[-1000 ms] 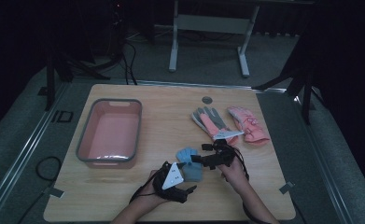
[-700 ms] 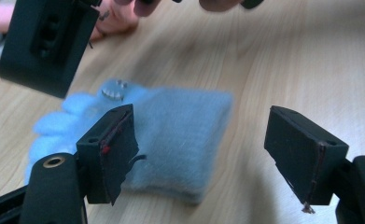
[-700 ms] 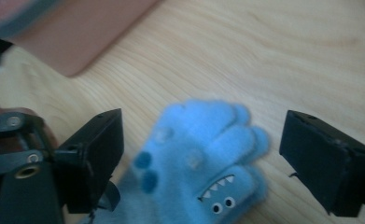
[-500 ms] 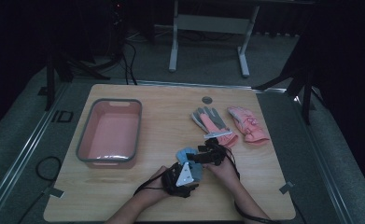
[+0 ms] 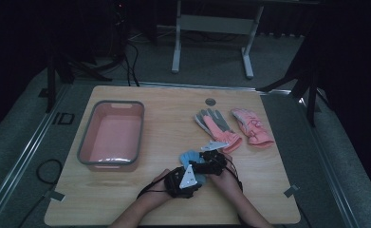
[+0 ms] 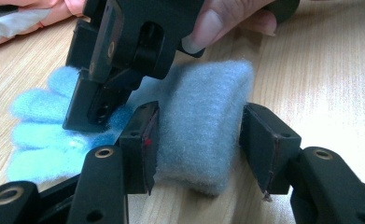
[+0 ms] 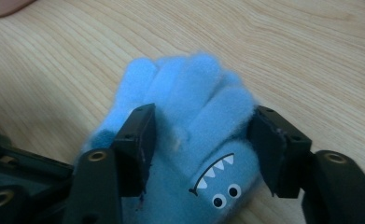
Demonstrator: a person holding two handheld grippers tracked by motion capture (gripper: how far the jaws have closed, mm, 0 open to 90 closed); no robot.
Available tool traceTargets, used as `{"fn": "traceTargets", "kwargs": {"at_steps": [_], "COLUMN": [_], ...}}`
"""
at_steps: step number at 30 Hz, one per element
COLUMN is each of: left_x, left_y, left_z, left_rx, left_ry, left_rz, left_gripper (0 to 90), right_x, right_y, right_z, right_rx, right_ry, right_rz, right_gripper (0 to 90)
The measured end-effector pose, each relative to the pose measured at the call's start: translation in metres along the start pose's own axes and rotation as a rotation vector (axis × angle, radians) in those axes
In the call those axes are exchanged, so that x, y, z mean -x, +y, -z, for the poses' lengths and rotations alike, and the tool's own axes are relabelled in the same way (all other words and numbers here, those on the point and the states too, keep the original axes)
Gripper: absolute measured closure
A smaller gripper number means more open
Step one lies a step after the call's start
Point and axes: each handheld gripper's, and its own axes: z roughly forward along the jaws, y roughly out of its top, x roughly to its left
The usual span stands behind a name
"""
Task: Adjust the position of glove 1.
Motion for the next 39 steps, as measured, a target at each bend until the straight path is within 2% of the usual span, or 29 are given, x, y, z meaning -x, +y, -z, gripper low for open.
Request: {"fn": "traceTargets", "kwargs": {"at_steps": [3,6,9,10,12,14,17,22,27,32,35,39], "left_x": [0.000,-0.001,-0.001,-0.001,-0.002,-0.004,-0.006,-0.010,-0.016,-0.020,-0.024,-0.027], "left_y": [0.000,0.000,0.000,0.000,0.001,0.001,0.003,0.006,0.011,0.017,0.020,0.023], "left_z": [0.000,-0.001,-0.001,-0.001,-0.001,0.001,0.004,0.006,0.012,0.022,0.026,0.030], "left_rx": [-0.002,-0.002,-0.003,-0.004,-0.008,-0.001,-0.005,-0.024,-0.037,-0.022,-0.017,-0.021], "left_ry": [-0.001,-0.003,-0.004,-0.001,0.001,0.000,0.001,-0.018,-0.039,-0.023,-0.028,-0.025], "left_rz": [0.003,0.007,0.004,0.007,0.015,0.041,0.056,0.061,0.057,0.046,0.047,0.036], "left_gripper": [49.2,51.6,55.7,58.1,61.5,68.1,75.0,77.7,78.3,78.4,78.3,78.4], "right_x": [-0.002,-0.002,0.000,0.002,0.004,0.004,0.007,0.011,0.009,0.010,0.010,0.008], "right_y": [-0.002,-0.003,-0.002,-0.001,-0.001,0.000,0.001,0.004,0.011,0.018,0.022,0.028], "right_z": [0.001,0.000,0.000,-0.001,-0.001,0.000,0.001,0.004,0.009,0.014,0.016,0.018], "right_rx": [0.011,0.018,0.002,-0.003,-0.009,-0.007,0.006,0.006,0.027,0.046,0.057,0.060], "right_ry": [0.021,0.069,0.113,0.133,0.144,0.138,0.149,0.172,0.177,0.189,0.196,0.192], "right_rz": [-0.001,-0.007,-0.043,-0.062,-0.081,-0.084,-0.112,-0.130,-0.121,-0.126,-0.131,-0.118], "right_gripper": [57.7,71.5,76.9,77.7,79.0,79.7,80.3,80.7,80.7,80.6,80.6,80.7]}}
